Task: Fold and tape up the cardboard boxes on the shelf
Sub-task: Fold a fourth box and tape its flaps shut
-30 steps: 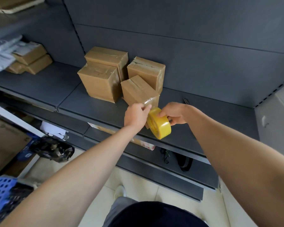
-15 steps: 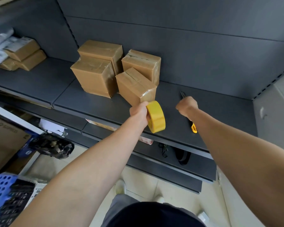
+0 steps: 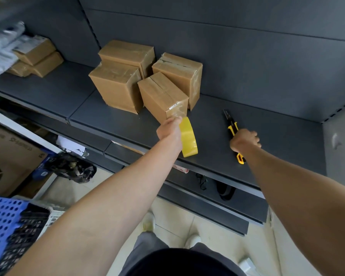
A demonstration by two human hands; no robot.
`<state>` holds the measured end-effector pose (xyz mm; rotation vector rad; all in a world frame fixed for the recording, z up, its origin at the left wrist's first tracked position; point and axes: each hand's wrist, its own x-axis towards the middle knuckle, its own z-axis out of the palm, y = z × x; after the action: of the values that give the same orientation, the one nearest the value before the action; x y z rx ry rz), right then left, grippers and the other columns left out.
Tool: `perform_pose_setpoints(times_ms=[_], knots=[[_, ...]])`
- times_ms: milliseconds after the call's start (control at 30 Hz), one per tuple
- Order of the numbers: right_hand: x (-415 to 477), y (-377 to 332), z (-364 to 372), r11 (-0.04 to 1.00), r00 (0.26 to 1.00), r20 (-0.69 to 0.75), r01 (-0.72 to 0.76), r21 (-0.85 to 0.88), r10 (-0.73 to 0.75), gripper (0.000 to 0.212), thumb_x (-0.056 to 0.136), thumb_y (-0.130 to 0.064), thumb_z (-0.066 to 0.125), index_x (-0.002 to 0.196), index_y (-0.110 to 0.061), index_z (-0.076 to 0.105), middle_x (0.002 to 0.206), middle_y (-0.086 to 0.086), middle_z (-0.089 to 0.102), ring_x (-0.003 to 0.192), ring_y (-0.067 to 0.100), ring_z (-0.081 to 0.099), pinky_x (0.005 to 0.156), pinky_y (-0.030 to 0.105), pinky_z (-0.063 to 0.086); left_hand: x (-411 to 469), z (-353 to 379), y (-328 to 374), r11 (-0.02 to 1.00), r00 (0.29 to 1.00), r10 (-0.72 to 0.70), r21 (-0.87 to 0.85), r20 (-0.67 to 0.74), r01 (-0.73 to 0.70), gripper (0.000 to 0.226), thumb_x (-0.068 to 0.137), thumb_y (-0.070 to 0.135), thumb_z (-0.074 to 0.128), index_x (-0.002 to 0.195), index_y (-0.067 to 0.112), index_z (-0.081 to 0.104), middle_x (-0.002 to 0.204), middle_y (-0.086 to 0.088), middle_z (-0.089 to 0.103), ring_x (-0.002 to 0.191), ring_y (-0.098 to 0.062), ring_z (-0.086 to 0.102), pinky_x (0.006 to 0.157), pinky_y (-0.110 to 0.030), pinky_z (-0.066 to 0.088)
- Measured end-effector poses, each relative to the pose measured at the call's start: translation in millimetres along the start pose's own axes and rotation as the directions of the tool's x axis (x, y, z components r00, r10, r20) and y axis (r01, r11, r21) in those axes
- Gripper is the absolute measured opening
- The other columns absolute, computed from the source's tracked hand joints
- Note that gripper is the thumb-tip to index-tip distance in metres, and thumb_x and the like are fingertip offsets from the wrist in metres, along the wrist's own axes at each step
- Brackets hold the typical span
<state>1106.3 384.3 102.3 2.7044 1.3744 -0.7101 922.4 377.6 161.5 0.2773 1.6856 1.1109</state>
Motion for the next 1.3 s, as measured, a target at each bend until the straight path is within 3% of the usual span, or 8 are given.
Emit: perform_pose_setpoints(times_ms=[267, 500, 600, 733, 867, 967, 1100, 1300], knots=[[-8, -6, -19, 0.882, 0.935, -0.109, 0.354, 0.309, -0.338, 0.028, 0.09, -0.001, 0.049, 0.114, -0.01, 0.037, 0.096, 0.013, 0.049, 0.085, 0.034, 0.053, 0.066, 0.041, 0.048, 2, -4, 9, 0.999, 0.999, 0.032, 0.039, -0.026, -0.031, 0.01, 0.085, 0.018, 0.066, 0.09, 0.015, 0.058, 0.096, -0.002, 0.056, 0.088, -0.02, 0.052, 0.077, -0.03, 0.04], [-14, -36, -30, 0.705, 0.701, -0.077, 0.705, -0.072, -0.709, 0.027, 0.092, -0.001, 0.046, 0.115, -0.013, 0.042, 0.098, 0.005, 0.047, 0.085, 0.023, 0.041, 0.075, 0.033, 0.032, 6, -7, 13, 0.999, 0.999, -0.025, 0.035, -0.032, 0.026, 0.029, 0.083, 0.018, 0.07, 0.065, 0.019, 0.047, 0.08, 0.0, 0.055, 0.084, -0.018, 0.051, 0.073, -0.025, 0.038], [-14, -48, -25, 0.672, 0.68, -0.036, 0.713, -0.201, -0.732, 0.033, 0.089, 0.003, 0.047, 0.117, -0.015, 0.04, 0.098, 0.004, 0.047, 0.084, 0.02, 0.036, 0.078, 0.032, 0.03, 6, -9, 18, 0.996, 0.997, -0.07, 0.045, -0.035, 0.071, 0.025, 0.08, 0.019, 0.073, 0.074, 0.009, 0.051, 0.072, 0.003, 0.05, 0.082, -0.019, 0.05, 0.074, -0.026, 0.038], [-11, -60, -19, 0.647, 0.676, 0.005, 0.707, -0.286, -0.737, 0.037, 0.087, 0.004, 0.05, 0.117, -0.016, 0.04, 0.101, 0.005, 0.049, 0.087, 0.021, 0.04, 0.084, 0.036, 0.036, 8, -13, 21, 0.993, 0.994, -0.097, 0.06, -0.052, 0.1, 0.051, 0.076, 0.022, 0.077, 0.118, 0.002, 0.055, 0.108, -0.009, 0.059, 0.096, -0.025, 0.056, 0.075, -0.03, 0.04], [-11, -67, -12, 0.626, 0.667, 0.043, 0.718, -0.303, -0.744, 0.038, 0.087, 0.004, 0.05, 0.118, -0.016, 0.04, 0.105, 0.008, 0.05, 0.099, 0.027, 0.047, 0.086, 0.038, 0.038, 10, -19, 24, 0.988, 0.992, -0.129, 0.082, 0.001, 0.128, 0.054, 0.08, 0.02, 0.072, 0.127, 0.003, 0.051, 0.122, -0.013, 0.055, 0.102, -0.025, 0.052, 0.077, -0.032, 0.038], [-10, -72, -8, 0.624, 0.67, 0.048, 0.712, -0.322, -0.741, 0.041, 0.086, 0.006, 0.05, 0.119, -0.016, 0.04, 0.107, 0.008, 0.051, 0.099, 0.027, 0.047, 0.085, 0.037, 0.037, 11, -21, 28, 0.985, 0.988, -0.147, 0.097, 0.057, 0.141, 0.039, 0.084, 0.019, 0.067, 0.118, 0.011, 0.05, 0.11, -0.011, 0.047, 0.097, -0.023, 0.044, 0.074, -0.034, 0.041], [-6, -72, -7, 0.643, 0.707, 0.055, 0.67, -0.371, -0.705, 0.055, 0.078, 0.012, 0.053, 0.123, -0.015, 0.039, 0.112, 0.009, 0.051, 0.106, 0.03, 0.047, 0.09, 0.042, 0.038, 20, -23, 26, 0.967, 0.98, -0.195, 0.159, -0.044, 0.2, 0.067, 0.069, 0.03, 0.081, 0.124, 0.008, 0.05, 0.119, -0.012, 0.055, 0.107, -0.031, 0.054, 0.092, -0.042, 0.046], [-1, -58, 0, 0.68, 0.779, 0.074, 0.586, -0.441, -0.623, 0.067, 0.074, 0.013, 0.059, 0.131, -0.013, 0.035, 0.121, 0.012, 0.049, 0.114, 0.031, 0.044, 0.094, 0.045, 0.039, 30, -24, 30, 0.942, 0.98, -0.2, 0.28, 0.017, 0.187, 0.07, 0.067, 0.03, 0.082, 0.126, 0.009, 0.053, 0.119, -0.014, 0.058, 0.106, -0.034, 0.056, 0.097, -0.047, 0.045]])
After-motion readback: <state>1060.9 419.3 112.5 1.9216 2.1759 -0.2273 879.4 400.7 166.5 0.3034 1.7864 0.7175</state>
